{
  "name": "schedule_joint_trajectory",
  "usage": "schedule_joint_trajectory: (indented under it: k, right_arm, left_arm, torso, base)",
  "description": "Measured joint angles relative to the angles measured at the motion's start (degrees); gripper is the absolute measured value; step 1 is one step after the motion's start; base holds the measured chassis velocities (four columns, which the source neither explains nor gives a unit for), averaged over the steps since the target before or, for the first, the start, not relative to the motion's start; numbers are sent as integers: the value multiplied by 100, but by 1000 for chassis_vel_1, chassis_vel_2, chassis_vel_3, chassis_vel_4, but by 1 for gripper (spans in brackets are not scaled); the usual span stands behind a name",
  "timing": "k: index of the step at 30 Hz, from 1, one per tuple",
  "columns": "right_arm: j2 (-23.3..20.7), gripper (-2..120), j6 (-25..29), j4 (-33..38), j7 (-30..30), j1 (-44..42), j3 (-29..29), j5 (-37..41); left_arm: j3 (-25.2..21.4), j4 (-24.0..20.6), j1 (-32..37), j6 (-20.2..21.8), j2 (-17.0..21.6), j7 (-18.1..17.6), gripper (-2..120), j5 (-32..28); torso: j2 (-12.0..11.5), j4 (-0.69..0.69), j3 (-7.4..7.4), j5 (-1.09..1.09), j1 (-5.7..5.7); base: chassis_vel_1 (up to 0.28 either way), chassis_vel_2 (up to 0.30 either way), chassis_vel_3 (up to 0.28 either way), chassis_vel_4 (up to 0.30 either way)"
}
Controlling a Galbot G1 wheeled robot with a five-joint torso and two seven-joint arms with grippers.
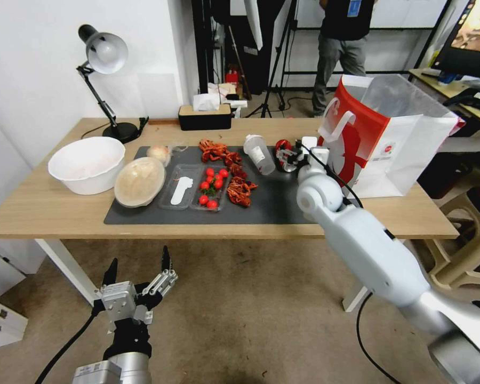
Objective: Pick up the trash from the table and place it into the takeout bag.
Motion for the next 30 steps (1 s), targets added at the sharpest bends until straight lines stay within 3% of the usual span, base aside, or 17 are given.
schedule_joint_trajectory:
  k: [11, 30]
  right_arm:
    - [312, 100, -865, -818, -304, 559, -174, 92]
    - [185, 100, -1166, -894, -766, 339, 16, 195]
  left_arm:
    - [-36, 2, -6, -69, 0, -30, 100, -57]
    - [-23, 61, -43, -69, 0, -34, 100, -64]
  torso:
    - [1, -1, 0, -1, 0]
    - [1, -1, -1, 0, -1]
  base:
    - [0, 0, 0, 0]
    - [0, 0, 0, 0]
